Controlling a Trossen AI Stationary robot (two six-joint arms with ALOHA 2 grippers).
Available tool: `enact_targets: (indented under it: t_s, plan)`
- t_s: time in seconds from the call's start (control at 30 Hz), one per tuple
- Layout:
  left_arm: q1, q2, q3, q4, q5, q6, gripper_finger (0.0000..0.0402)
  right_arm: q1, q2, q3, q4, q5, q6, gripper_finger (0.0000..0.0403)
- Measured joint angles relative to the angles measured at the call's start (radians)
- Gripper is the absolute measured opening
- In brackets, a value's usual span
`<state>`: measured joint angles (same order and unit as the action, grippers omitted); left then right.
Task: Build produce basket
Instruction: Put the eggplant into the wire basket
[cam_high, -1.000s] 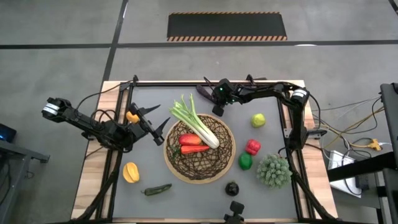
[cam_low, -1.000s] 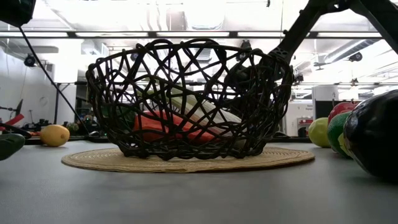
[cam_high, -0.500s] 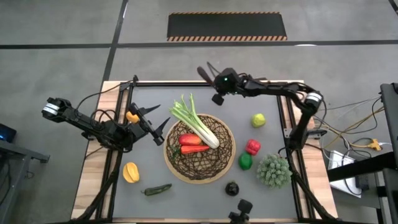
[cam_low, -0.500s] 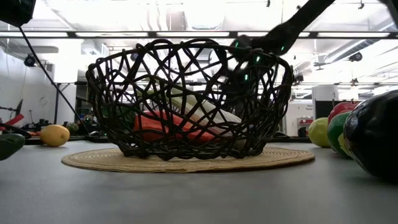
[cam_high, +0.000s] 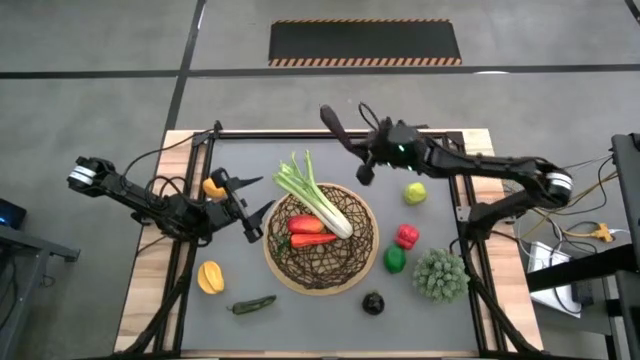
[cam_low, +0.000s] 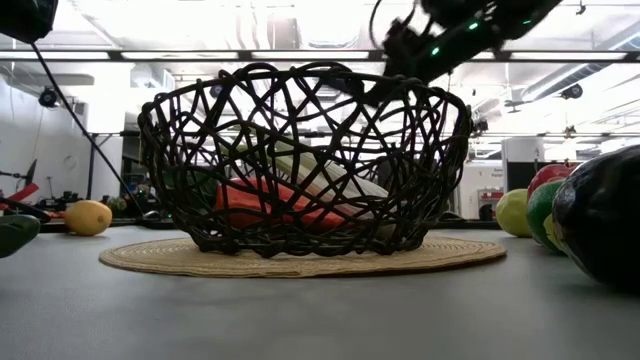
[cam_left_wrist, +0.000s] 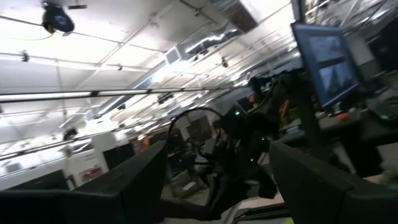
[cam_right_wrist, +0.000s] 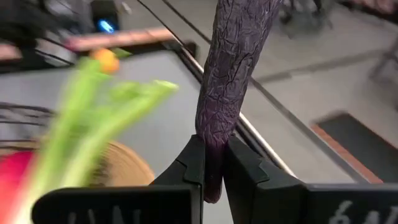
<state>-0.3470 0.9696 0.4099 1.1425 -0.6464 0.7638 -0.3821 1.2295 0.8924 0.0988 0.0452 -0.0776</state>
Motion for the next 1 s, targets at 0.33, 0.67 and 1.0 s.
enact_targets:
  t_s: [0.33,0.67,1.0]
  plan:
    - [0.002,0.032,0.003,0.002,0.162,-0.124,0.0263,0.257,-0.158,-0.288,0.366,0.000,-0.004,0.0024]
    - [0.021,0.151,0.059,0.072,0.309,-0.291,0.0263,0.446,-0.120,-0.422,0.683,0.000,-0.076,0.0024]
    - [0.067,0.389,0.206,0.132,0.310,-0.320,0.0263,0.523,-0.049,-0.423,0.734,0.007,-0.105,0.0024]
